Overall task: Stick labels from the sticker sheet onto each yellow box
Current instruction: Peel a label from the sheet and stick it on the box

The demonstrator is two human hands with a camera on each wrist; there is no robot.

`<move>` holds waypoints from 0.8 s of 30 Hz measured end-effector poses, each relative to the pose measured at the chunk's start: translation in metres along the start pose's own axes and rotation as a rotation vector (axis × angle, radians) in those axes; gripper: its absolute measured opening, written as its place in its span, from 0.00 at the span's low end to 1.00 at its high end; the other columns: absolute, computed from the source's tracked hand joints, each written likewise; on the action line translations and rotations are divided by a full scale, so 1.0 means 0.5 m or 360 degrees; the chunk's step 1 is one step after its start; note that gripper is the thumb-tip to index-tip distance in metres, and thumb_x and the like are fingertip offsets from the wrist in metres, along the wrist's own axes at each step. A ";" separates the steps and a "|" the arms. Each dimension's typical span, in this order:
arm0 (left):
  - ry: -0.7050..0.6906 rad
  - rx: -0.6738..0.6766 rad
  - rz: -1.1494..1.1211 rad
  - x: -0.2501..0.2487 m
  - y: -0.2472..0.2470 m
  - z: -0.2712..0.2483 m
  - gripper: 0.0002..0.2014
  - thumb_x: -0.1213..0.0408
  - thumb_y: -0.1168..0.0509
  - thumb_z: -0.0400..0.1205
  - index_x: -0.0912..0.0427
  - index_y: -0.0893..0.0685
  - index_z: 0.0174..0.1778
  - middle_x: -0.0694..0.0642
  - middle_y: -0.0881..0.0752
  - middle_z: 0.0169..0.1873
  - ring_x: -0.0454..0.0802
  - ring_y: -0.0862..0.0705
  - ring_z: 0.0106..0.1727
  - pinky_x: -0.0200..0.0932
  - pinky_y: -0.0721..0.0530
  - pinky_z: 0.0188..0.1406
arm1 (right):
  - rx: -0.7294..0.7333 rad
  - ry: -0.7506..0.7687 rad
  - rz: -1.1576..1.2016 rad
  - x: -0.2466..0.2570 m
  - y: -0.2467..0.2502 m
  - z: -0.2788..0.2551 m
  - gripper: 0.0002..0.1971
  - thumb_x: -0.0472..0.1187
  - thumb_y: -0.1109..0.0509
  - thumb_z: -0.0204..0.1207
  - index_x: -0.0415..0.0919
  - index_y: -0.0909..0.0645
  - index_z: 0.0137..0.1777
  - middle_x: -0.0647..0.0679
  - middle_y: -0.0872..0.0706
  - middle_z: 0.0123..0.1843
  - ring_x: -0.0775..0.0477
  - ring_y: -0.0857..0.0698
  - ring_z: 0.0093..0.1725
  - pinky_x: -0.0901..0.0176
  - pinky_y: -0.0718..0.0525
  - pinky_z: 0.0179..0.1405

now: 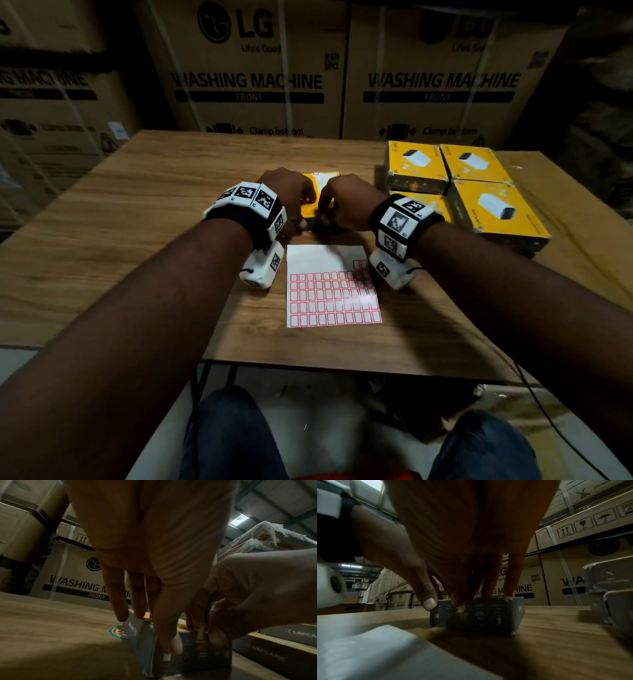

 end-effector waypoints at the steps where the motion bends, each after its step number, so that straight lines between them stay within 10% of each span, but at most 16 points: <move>1: -0.0007 0.0003 0.0002 -0.001 0.001 0.001 0.33 0.58 0.17 0.64 0.47 0.17 0.67 0.48 0.14 0.64 0.51 0.16 0.64 0.40 0.23 0.56 | -0.0014 0.0003 -0.0002 0.001 0.001 -0.001 0.14 0.35 0.27 0.74 0.45 0.12 0.58 0.44 0.12 0.57 0.43 0.16 0.56 0.63 0.27 0.45; 24: -0.0011 0.0006 0.0026 -0.003 0.000 -0.001 0.34 0.56 0.18 0.66 0.47 0.19 0.70 0.48 0.15 0.65 0.51 0.17 0.65 0.41 0.22 0.58 | -0.0021 0.0004 -0.0166 0.009 -0.005 0.007 0.12 0.43 0.30 0.77 0.41 0.13 0.57 0.41 0.14 0.55 0.38 0.16 0.55 0.46 0.16 0.51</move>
Point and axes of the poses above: each hand's wrist, its own z-axis towards the middle knuckle, its own y-axis out of the back of the hand, x = y × z, the point moved 9 cm from there along z, towards the middle knuckle
